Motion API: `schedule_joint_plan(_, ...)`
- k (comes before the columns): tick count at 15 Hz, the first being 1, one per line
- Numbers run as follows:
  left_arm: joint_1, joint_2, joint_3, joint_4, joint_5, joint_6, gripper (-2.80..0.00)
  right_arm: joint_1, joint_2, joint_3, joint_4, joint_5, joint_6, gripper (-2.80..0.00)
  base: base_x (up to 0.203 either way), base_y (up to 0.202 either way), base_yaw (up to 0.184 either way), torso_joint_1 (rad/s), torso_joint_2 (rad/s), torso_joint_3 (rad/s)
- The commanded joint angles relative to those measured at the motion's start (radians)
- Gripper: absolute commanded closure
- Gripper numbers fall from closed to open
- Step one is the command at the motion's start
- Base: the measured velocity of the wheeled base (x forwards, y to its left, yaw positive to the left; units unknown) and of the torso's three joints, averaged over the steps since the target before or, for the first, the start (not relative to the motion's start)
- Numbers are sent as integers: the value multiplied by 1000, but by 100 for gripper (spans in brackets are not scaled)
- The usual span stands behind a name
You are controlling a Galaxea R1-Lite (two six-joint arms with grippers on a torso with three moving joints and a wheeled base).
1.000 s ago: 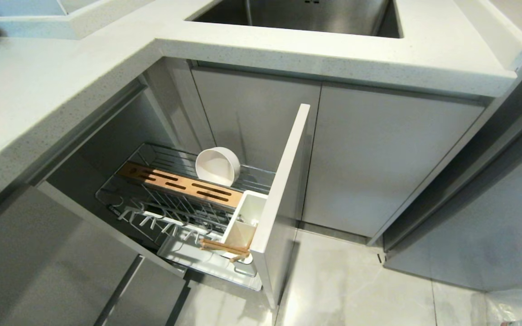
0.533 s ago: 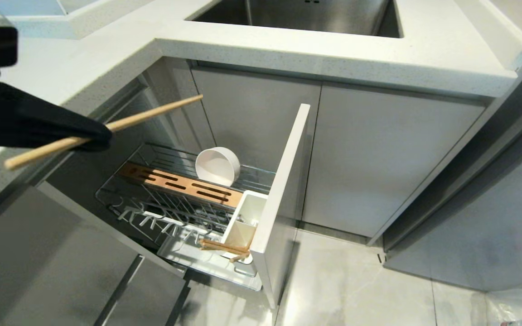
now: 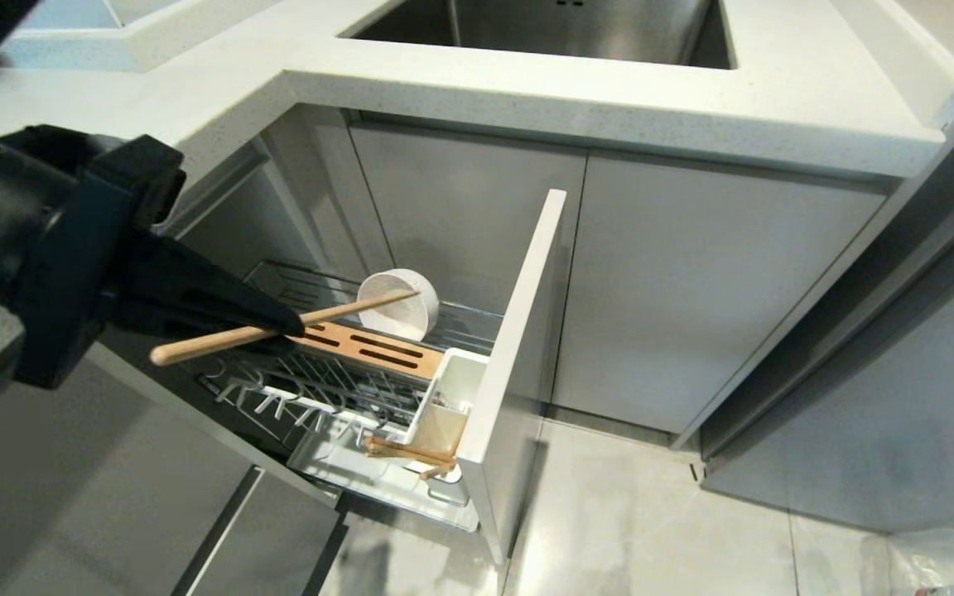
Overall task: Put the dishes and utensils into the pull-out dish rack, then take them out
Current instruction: Pick up the chopsticks and place it in the cupboard
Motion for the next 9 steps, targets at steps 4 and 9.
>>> schedule_joint_plan(4,-55,118,-1,8,101,-85,0,0,0,2,0,0,0,0,0,0,0,0,0,0)
schedule_joint_plan(9,-87,211,-1,39,117,-122,0,0,0,2,0,0,0,0,0,0,0,0,0,0)
